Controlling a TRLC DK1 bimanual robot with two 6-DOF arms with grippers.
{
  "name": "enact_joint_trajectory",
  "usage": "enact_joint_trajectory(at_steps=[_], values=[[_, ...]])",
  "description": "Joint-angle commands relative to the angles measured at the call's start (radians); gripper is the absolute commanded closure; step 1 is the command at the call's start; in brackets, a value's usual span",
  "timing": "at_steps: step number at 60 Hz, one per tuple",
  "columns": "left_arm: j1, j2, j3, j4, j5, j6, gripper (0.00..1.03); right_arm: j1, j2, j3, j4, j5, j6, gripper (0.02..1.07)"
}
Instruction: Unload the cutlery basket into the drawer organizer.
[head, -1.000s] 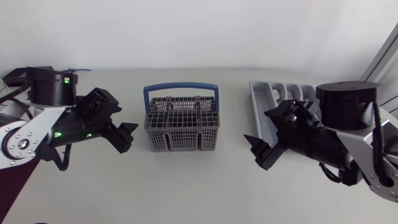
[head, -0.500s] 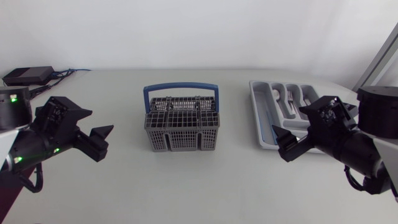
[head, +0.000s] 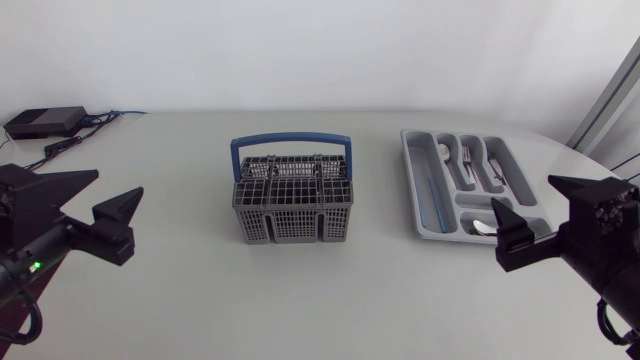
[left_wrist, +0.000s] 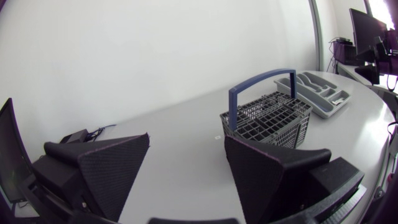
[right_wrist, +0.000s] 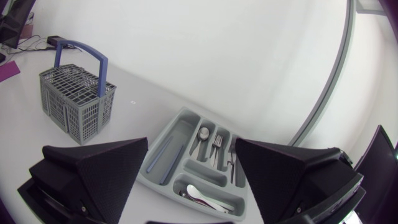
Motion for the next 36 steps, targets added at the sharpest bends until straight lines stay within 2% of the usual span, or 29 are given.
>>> enact_joint_trajectory(at_steps=[1, 36], values=[[0.014, -0.046, -0.056, 0.009, -0.005, -0.058, 0.04, -0.017, -0.043, -0.046, -0.005, 0.002, 0.048, 0.06], [0.054, -0.352, -0.291, 0.076, -0.071, -0.214, 0.04, -0.102, -0.330, -0.238, 0.034, -0.058, 0.284, 0.06]])
